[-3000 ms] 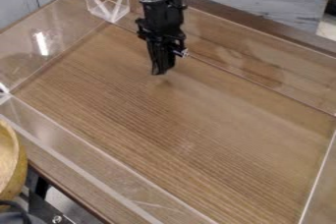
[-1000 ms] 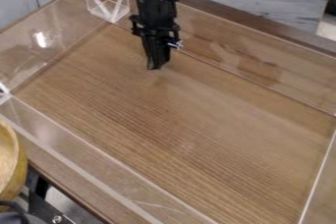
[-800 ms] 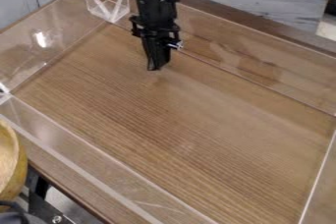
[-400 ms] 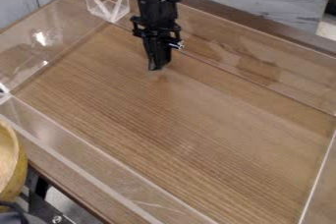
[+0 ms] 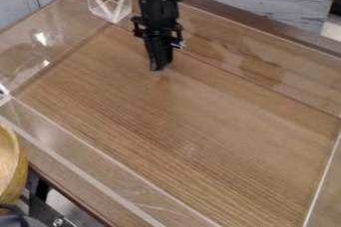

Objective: Remove the green block from inside the brown bowl and put it on the table

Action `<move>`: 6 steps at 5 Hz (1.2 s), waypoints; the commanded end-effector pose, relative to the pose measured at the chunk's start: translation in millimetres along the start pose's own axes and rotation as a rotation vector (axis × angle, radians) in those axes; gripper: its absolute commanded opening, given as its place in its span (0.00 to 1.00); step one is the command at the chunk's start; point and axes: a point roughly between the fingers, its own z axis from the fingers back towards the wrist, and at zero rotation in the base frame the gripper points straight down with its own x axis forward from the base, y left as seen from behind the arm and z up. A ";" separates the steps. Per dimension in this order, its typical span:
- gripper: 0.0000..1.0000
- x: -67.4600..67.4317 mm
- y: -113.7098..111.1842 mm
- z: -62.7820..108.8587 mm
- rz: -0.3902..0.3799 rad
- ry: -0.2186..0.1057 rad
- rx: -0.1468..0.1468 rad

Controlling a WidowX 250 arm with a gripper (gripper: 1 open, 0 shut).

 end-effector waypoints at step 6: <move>0.00 11.5 9.5 27.2 0.022 -0.065 0.019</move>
